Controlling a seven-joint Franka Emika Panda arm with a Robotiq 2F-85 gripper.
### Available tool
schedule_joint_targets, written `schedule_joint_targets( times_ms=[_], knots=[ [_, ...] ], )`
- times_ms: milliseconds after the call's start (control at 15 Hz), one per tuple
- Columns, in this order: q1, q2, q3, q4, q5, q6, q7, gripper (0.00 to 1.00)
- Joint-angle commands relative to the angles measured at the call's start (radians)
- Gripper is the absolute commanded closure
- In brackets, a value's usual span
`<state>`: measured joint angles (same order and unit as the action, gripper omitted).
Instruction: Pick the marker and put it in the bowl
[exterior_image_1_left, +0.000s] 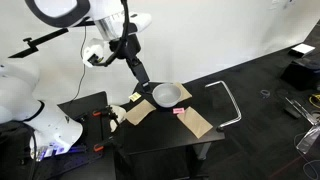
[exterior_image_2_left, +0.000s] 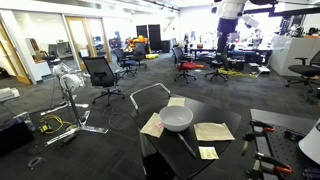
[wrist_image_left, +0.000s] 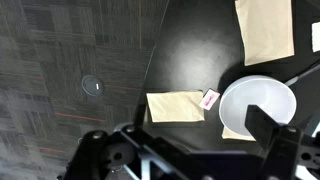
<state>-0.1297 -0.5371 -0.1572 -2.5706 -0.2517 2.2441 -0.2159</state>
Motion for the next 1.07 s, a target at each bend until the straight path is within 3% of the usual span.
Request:
schedule_joint_targets(
  times_ms=[0, 533, 1000],
  knots=[
    [-0.004, 0.000, 0.004, 0.002, 0.003, -0.003, -0.002, 0.00],
    [0.011, -0.006, 0.016, -0.009, 0.028, 0.023, 0.028, 0.00],
    [0.093, -0.029, 0.144, -0.049, 0.158, 0.045, 0.225, 0.00]
  ],
)
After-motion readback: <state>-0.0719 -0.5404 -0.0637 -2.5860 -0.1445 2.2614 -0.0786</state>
